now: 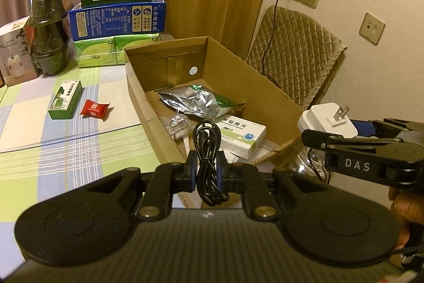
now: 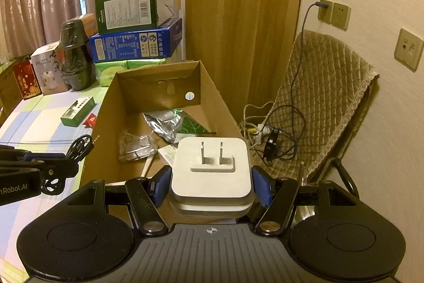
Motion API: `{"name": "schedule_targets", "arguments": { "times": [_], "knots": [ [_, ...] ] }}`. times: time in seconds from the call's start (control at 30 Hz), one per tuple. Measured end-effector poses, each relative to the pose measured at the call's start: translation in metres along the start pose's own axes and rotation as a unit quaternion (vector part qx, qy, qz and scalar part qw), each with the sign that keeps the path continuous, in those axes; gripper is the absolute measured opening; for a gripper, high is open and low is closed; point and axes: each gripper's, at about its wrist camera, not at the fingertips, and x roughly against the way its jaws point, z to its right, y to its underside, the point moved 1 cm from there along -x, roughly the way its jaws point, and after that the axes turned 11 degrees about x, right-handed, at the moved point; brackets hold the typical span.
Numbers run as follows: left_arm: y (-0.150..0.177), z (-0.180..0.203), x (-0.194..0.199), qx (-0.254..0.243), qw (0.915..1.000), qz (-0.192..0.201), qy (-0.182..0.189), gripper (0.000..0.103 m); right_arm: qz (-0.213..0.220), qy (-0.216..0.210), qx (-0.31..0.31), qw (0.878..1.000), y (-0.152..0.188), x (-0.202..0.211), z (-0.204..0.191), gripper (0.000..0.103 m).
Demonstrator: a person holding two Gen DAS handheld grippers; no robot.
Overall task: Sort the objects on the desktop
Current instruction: 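Open the left tool to drop the cable while the right tool lowers the adapter into the box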
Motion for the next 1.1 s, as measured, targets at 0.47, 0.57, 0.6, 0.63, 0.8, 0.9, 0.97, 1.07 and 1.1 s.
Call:
{"name": "schedule_targets", "arguments": {
  "times": [0.47,0.57,0.6,0.63,0.8,0.9,0.97,1.07,1.1],
  "knots": [
    [-0.028,-0.005,-0.028,0.006,1.0,-0.002,-0.003,0.011,-0.006,-0.027,0.007,1.0,-0.034,-0.042,0.005,0.062],
    [-0.035,-0.007,-0.037,0.012,0.9999,-0.003,-0.002,0.011,-0.007,-0.031,0.003,0.999,-0.042,-0.051,0.008,0.062],
    [-0.037,-0.009,-0.04,0.015,0.9999,-0.004,-0.001,0.011,-0.008,-0.032,0.002,0.999,-0.044,-0.054,0.009,0.062],
    [-0.039,-0.009,-0.044,0.017,0.9999,-0.005,-0.001,0.011,-0.008,-0.033,0.002,0.999,-0.046,-0.057,0.009,0.062],
    [-0.048,-0.011,-0.06,0.022,0.9997,-0.012,0.004,0.011,-0.014,-0.036,-0.002,0.999,-0.054,-0.069,0.01,0.062],
    [-0.052,-0.013,-0.067,0.026,0.9996,-0.013,0.003,0.012,-0.018,-0.039,-0.008,0.999,-0.055,-0.074,0.011,0.062],
    [-0.054,-0.015,-0.067,0.028,0.9995,-0.01,0.001,0.018,-0.02,-0.044,-0.013,0.999,-0.056,-0.076,0.01,0.062],
    [-0.056,-0.021,-0.062,0.036,0.9994,-0.003,0.003,0.019,-0.022,-0.051,-0.019,0.998,-0.057,-0.078,0.009,0.062],
    [-0.056,-0.024,-0.059,0.038,0.9993,-0.001,0.003,0.019,-0.021,-0.053,-0.022,0.998,-0.057,-0.079,0.008,0.062]
  ]
}}
